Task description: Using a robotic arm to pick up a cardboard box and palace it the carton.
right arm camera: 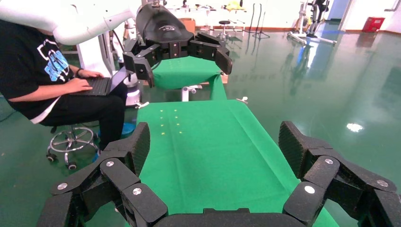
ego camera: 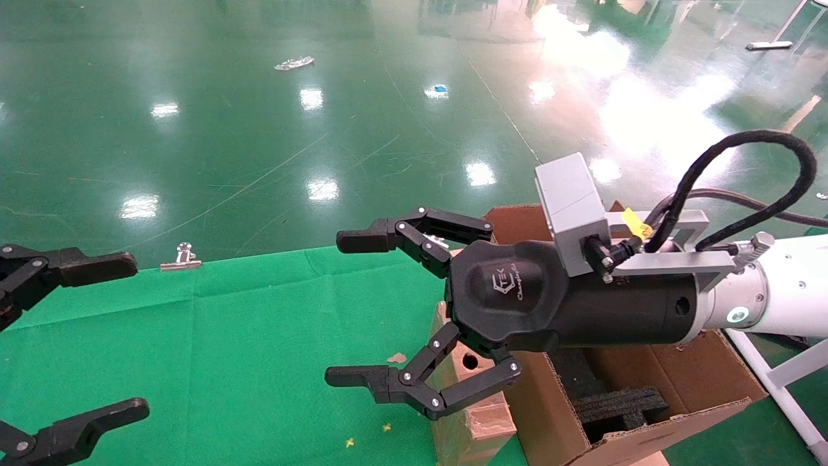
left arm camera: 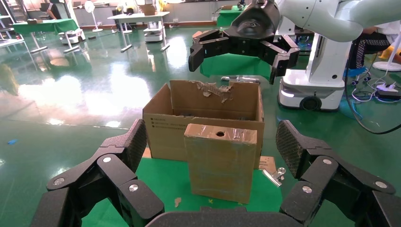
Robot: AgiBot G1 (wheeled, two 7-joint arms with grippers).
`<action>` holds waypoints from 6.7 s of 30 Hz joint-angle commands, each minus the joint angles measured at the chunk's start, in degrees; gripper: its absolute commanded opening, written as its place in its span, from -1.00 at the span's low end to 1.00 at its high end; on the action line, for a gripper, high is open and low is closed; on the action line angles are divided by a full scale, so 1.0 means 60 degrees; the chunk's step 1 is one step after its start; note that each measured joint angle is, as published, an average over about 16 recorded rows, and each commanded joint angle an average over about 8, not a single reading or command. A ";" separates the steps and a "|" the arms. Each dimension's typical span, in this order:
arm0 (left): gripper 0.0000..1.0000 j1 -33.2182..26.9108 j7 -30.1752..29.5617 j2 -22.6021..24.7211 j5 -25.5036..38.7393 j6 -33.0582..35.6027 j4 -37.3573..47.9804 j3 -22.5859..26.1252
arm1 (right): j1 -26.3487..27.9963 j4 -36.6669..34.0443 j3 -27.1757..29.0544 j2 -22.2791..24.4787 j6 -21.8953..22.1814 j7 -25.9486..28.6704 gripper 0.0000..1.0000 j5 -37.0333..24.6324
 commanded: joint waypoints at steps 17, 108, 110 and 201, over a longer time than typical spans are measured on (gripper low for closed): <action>1.00 -0.0003 0.0004 0.0001 -0.0002 0.0001 0.0005 0.0003 | 0.0097 0.0284 -0.0352 -0.0015 0.0074 0.0259 1.00 -0.0648; 1.00 -0.0019 0.0036 -0.0024 -0.0044 -0.0023 0.0010 0.0067 | 1.0218 -0.1179 -1.3923 -0.1968 0.0245 1.1233 0.89 -0.4286; 1.00 -0.0020 0.0037 -0.0025 -0.0045 -0.0024 0.0010 0.0069 | 1.0180 -0.1116 -1.3987 -0.2064 0.0307 1.1331 0.60 -0.4430; 1.00 -0.0032 0.0065 -0.0047 -0.0083 -0.0048 0.0010 0.0124 | 1.0259 -0.8182 -1.3912 -0.0629 0.1324 0.8217 -1.00 -0.7076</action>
